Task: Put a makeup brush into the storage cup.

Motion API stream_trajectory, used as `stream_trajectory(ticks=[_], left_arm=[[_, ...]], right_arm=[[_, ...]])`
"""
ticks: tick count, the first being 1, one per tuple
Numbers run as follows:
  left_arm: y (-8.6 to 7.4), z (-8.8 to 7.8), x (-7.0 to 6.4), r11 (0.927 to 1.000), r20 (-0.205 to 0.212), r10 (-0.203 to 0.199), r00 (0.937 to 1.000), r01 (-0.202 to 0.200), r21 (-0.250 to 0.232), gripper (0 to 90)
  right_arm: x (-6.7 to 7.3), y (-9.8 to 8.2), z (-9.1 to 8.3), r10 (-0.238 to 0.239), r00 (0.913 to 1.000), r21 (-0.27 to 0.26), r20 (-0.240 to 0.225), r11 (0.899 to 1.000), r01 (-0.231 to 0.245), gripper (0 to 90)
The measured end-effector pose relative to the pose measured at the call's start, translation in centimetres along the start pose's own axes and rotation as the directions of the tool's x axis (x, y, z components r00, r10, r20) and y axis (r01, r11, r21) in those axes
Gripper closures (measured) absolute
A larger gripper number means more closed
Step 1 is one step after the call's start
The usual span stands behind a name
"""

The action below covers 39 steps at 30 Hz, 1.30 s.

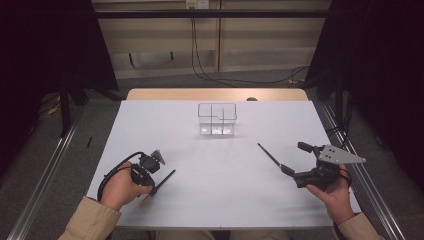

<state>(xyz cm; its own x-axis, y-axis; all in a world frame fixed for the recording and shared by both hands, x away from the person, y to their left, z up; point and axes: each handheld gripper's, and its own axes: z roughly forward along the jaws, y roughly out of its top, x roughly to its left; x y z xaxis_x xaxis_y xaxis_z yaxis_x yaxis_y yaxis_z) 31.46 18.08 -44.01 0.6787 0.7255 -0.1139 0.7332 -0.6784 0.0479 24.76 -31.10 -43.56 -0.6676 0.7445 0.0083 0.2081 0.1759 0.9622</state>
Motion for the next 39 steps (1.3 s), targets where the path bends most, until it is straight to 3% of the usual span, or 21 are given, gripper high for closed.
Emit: stream_trajectory(ticks=[7, 9, 15, 19, 22, 31, 39], left_arm=[[-0.1, -0.2, 0.0, 0.9999, -0.005, 0.012, 0.9999, -0.012, -0.009, 84.0], [-0.1, -0.2, 0.2, 0.9997, 0.016, 0.005, 0.9999, -0.004, -0.025, 84.0], [0.2, -0.3, 0.0, 0.9986, 0.038, 0.032, 0.9988, -0.030, -0.043, 84.0], [0.8, -0.6, -0.2, 0.9974, 0.025, 0.034, 0.9991, -0.033, -0.064, 84.0], [1.3, -0.9, -0.2, 0.9963, 0.054, 0.055, 0.9970, -0.051, -0.069, 84.0], [3.0, -2.0, -0.7, 0.9899, 0.064, 0.079, 0.9948, -0.070, -0.123, 84.1], [4.8, -2.4, -1.9, 0.9839, 0.066, 0.141, 0.9878, -0.133, -0.119, 84.2]], right_arm=[[0.0, 0.0, 0.0, -0.001, 1.0000, 0.004, 0.000, 1.000, 0.001, 0.0], [0.0, 0.0, 0.0, 0.003, 1.0000, 0.004, 0.001, 1.000, -0.003, 0.1], [0.0, 0.0, -0.1, 0.000, 1.0000, 0.003, 0.001, 1.000, 0.000, 0.1], [0.0, 0.0, -0.1, 0.001, 1.0000, 0.004, 0.002, 1.000, -0.001, 0.1], [0.0, 0.1, -0.2, 0.000, 1.0000, 0.004, 0.004, 1.000, 0.000, 0.0], [-0.1, 0.0, -0.3, 0.008, 1.0000, 0.003, 0.003, 1.000, -0.008, 0.0], [0.0, 0.0, -0.2, 0.006, 1.0000, 0.007, -0.004, 1.000, -0.006, 0.0]])
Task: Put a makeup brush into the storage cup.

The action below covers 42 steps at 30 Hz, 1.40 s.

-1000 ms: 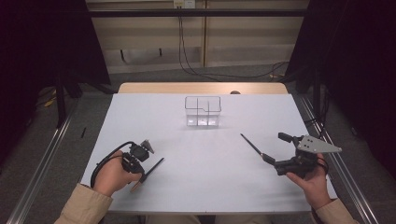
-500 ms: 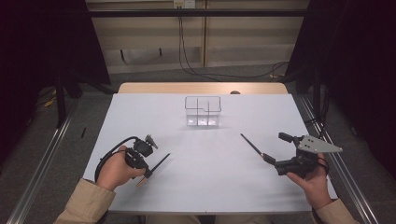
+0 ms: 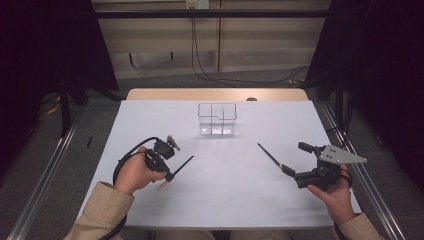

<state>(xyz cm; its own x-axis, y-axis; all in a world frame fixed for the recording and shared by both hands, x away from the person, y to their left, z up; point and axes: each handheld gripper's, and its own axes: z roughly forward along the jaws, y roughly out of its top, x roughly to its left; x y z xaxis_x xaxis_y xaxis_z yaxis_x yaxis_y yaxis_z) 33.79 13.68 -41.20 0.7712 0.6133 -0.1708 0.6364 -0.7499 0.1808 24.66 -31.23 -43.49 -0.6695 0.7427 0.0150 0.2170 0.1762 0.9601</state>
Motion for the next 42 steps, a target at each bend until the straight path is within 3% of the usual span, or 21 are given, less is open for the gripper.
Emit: stream_trajectory(ticks=[10, 18, 25, 42], left_arm=[[2.1, 0.5, -0.7, 0.9979, 0.018, 0.060, 0.9980, -0.060, -0.025, 84.2], [3.6, 0.6, -1.7, 0.9929, 0.039, 0.118, 0.9923, -0.117, -0.018, 84.2], [4.5, 0.6, -2.6, 0.9902, 0.057, 0.139, 0.9887, -0.137, -0.026, 84.2], [7.2, 0.7, -4.5, 0.9750, 0.066, 0.222, 0.9728, -0.221, -0.021, 84.2]], right_arm=[[-0.1, -0.2, 0.2, 0.004, 1.0000, 0.006, -0.008, 1.000, -0.004, 0.0], [-0.1, -0.2, 0.4, 0.005, 0.9996, 0.019, -0.027, 1.000, -0.004, 0.0], [-0.2, 0.1, 0.7, -0.006, 0.9992, 0.029, -0.041, 1.000, 0.007, 0.0], [-0.1, 0.5, 1.9, -0.006, 0.9972, 0.039, -0.075, 0.999, 0.009, 0.0]])
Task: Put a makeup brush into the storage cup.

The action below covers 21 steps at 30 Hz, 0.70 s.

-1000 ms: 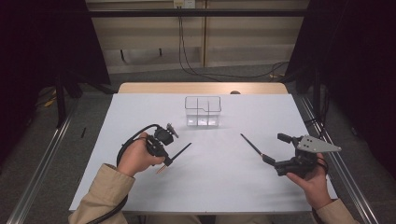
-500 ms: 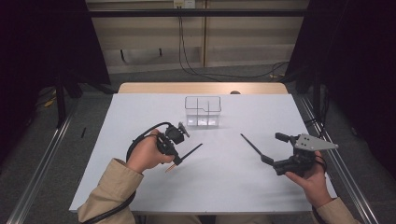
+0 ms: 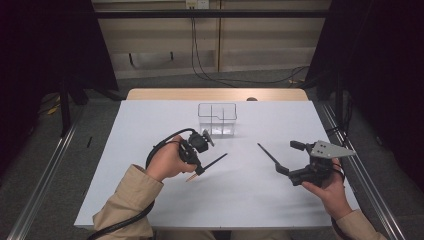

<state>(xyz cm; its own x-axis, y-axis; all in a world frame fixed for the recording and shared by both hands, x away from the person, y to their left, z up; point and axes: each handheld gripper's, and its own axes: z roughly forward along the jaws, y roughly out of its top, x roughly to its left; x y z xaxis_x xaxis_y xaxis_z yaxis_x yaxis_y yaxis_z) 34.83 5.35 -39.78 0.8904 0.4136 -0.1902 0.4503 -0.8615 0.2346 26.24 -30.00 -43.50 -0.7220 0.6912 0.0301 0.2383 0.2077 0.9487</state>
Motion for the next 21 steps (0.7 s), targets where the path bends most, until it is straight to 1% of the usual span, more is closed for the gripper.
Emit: stream_trajectory(ticks=[1, 2, 3, 5, 6, 7, 8, 9, 10, 11, 12, 13, 14, 15, 16, 17, 18, 20, 21], left_arm=[[0.2, 0.0, 0.0, 0.9999, 0.001, 0.009, 1.0000, -0.009, 0.005, 84.2], [0.4, 0.0, -0.2, 1.0000, -0.001, 0.005, 1.0000, -0.005, 0.000, 84.2], [0.6, 0.0, -0.2, 0.9998, -0.003, 0.020, 0.9998, -0.020, 0.010, 84.2], [0.9, 0.1, -0.4, 0.9998, -0.001, 0.019, 0.9998, -0.019, 0.004, 84.2], [1.0, 0.2, -0.4, 0.9996, 0.002, 0.028, 0.9996, -0.028, 0.008, 84.2], [1.1, 0.4, -0.5, 0.9997, 0.009, 0.024, 0.9997, -0.024, 0.001, 84.2], [1.3, 0.4, -0.4, 0.9991, 0.011, 0.042, 0.9991, -0.042, 0.009, 84.2], [1.4, 0.6, -0.5, 0.9993, 0.012, 0.036, 0.9993, -0.036, 0.006, 84.2], [1.5, 0.6, -0.4, 0.9981, 0.010, 0.057, 0.9983, -0.057, 0.020, 84.2], [1.6, 0.8, -0.5, 0.9988, 0.013, 0.048, 0.9988, -0.048, 0.012, 84.2], [1.8, 0.8, -0.5, 0.9979, 0.014, 0.060, 0.9981, -0.061, 0.023, 84.2], [1.9, 0.9, -0.6, 0.9984, 0.014, 0.054, 0.9984, -0.055, 0.017, 84.2], [2.1, 0.9, -0.5, 0.9974, 0.014, 0.066, 0.9977, -0.067, 0.029, 84.2], [2.2, 1.0, -0.7, 0.9980, 0.017, 0.060, 0.9981, -0.060, 0.021, 84.2], [2.3, 0.9, -0.6, 0.9969, 0.019, 0.070, 0.9973, -0.071, 0.033, 84.2], [2.4, 1.0, -0.7, 0.9965, 0.017, 0.076, 0.9969, -0.077, 0.033, 84.2], [2.5, 1.1, -0.8, 0.9970, 0.023, 0.070, 0.9973, -0.071, 0.030, 84.2], [2.7, 1.1, -0.8, 0.9958, 0.023, 0.082, 0.9964, -0.083, 0.039, 84.2], [2.8, 1.2, -0.9, 0.9962, 0.026, 0.080, 0.9965, -0.081, 0.034, 84.2]], right_arm=[[0.0, 0.0, 0.1, -0.002, 1.0000, 0.002, -0.002, 1.000, 0.002, 0.0], [0.1, 0.1, 0.1, -0.003, 1.0000, 0.004, -0.008, 1.000, 0.003, 0.0], [0.1, 0.2, 0.2, -0.005, 0.9999, 0.006, -0.012, 1.000, 0.005, 0.0], [0.2, 0.3, 0.3, -0.003, 0.9998, 0.013, -0.020, 1.000, 0.003, 0.0], [0.3, 0.4, 0.4, 0.000, 0.9997, 0.018, -0.026, 1.000, 0.001, 0.0], [0.3, 0.4, 0.6, 0.002, 0.9993, 0.026, -0.036, 1.000, -0.001, 0.0], [0.3, 0.4, 0.8, 0.006, 0.9990, 0.033, -0.044, 0.999, -0.005, 0.0], [0.4, 0.4, 0.9, 0.007, 0.9987, 0.037, -0.051, 0.999, -0.005, 0.0], [0.5, 0.4, 1.0, 0.008, 0.9983, 0.044, -0.058, 0.999, -0.005, 0.0], [0.5, 0.5, 1.1, 0.002, 0.9982, 0.050, -0.060, 0.999, 0.001, 0.0], [0.5, 0.7, 1.2, -0.004, 0.9980, 0.053, -0.063, 0.999, 0.007, 0.0], [0.6, 0.8, 1.3, -0.007, 0.9979, 0.050, -0.064, 0.999, 0.010, 0.0], [0.6, 1.0, 1.4, -0.009, 0.9978, 0.047, -0.066, 0.999, 0.012, 0.0], [0.6, 1.1, 1.4, -0.012, 0.9978, 0.043, -0.066, 0.999, 0.015, 0.0], [0.6, 1.3, 1.5, -0.015, 0.9973, 0.042, -0.072, 0.999, 0.018, 0.0], [0.6, 1.4, 1.6, -0.018, 0.9970, 0.045, -0.075, 0.999, 0.021, 0.0], [0.7, 1.6, 1.7, -0.022, 0.9967, 0.044, -0.078, 0.999, 0.026, 0.0], [0.8, 1.7, 2.1, -0.029, 0.9958, 0.054, -0.087, 0.998, 0.033, 0.0], [0.9, 1.8, 2.2, -0.032, 0.9949, 0.056, -0.096, 0.998, 0.037, 0.0]])
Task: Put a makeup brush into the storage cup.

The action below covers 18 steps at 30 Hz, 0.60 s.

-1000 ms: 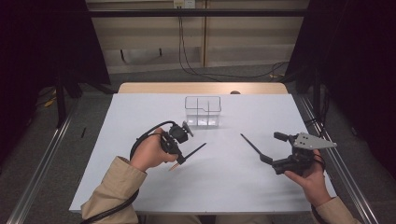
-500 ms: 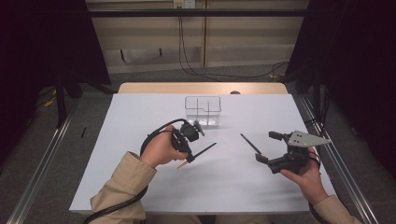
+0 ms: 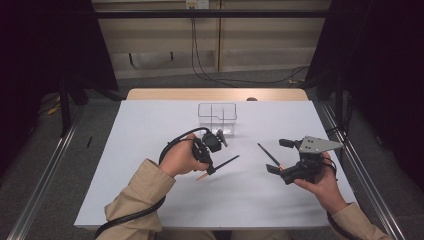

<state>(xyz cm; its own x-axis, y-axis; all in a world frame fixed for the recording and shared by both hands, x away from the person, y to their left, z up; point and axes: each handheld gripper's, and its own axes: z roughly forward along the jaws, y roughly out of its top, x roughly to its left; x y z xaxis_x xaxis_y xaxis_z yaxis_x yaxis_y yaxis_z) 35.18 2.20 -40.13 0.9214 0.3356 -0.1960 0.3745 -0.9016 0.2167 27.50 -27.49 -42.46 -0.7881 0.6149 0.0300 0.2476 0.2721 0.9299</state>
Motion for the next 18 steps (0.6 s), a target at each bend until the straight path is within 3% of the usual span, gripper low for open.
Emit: stream_trajectory(ticks=[1, 2, 8, 18], left_arm=[[0.1, 0.1, -0.1, 0.9999, 0.004, -0.012, 0.9999, 0.012, -0.011, 84.2], [0.2, 0.0, 0.0, 0.9998, 0.000, 0.015, 0.9999, -0.015, 0.011, 84.2], [0.8, 0.1, -0.1, 0.9995, 0.006, 0.026, 0.9997, -0.026, 0.016, 84.2], [1.2, 0.4, -0.2, 0.9985, 0.021, 0.049, 0.9986, -0.050, 0.022, 84.3]], right_arm=[[0.0, 0.1, 0.2, -0.007, 1.0000, 0.004, -0.005, 1.000, 0.007, 0.0], [0.1, 0.1, 0.3, -0.009, 0.9999, 0.011, -0.010, 1.000, 0.009, 0.0], [-0.1, 0.7, 1.3, -0.012, 0.9979, 0.073, -0.064, 0.997, 0.017, 0.0], [-0.2, 1.7, 2.9, -0.055, 0.9895, 0.197, -0.133, 0.977, 0.081, 1.9]])
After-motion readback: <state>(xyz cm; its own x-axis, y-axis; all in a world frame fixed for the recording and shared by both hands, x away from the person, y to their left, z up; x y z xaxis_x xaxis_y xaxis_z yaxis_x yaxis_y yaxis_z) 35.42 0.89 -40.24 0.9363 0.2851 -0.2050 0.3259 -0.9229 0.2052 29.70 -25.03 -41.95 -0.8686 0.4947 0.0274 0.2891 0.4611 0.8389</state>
